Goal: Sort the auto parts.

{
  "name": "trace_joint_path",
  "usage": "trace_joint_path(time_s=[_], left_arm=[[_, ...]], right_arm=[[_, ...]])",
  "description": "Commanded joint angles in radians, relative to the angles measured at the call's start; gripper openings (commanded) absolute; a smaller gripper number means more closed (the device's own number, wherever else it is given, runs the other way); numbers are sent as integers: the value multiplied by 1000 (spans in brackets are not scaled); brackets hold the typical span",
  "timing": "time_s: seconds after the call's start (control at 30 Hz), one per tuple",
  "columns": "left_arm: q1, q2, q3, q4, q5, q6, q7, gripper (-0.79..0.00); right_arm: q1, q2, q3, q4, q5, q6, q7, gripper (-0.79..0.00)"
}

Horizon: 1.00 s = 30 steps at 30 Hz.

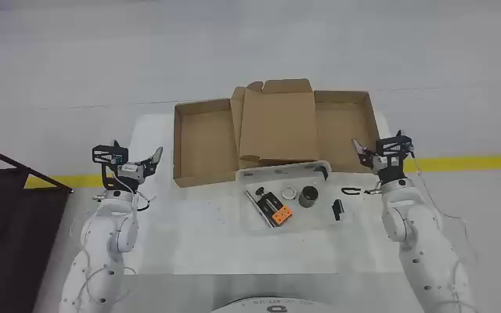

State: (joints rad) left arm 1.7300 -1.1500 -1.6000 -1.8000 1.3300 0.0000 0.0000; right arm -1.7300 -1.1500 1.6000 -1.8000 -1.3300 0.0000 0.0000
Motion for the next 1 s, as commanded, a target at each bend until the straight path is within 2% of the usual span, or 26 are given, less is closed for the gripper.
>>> trace_joint_path(time_s=[0.0,0.5,0.57,0.77,0.97], left_arm=[[0,0,0,0,0,0,0,0],[0,0,0,0,0,0,0,0],[0,0,0,0,0,0,0,0],[0,0,0,0,0,0,0,0],[0,0,0,0,0,0,0,0]], right_arm=[[0,0,0,0,0,0,0,-1],[1,0,-3,-4,2,-8,-3,0],[9,0,-12,-28,-9,-44,-21,0],[42,-6,-109,-66,-106,-54,27,0],[49,-6,-112,-65,-104,-74,31,0]])
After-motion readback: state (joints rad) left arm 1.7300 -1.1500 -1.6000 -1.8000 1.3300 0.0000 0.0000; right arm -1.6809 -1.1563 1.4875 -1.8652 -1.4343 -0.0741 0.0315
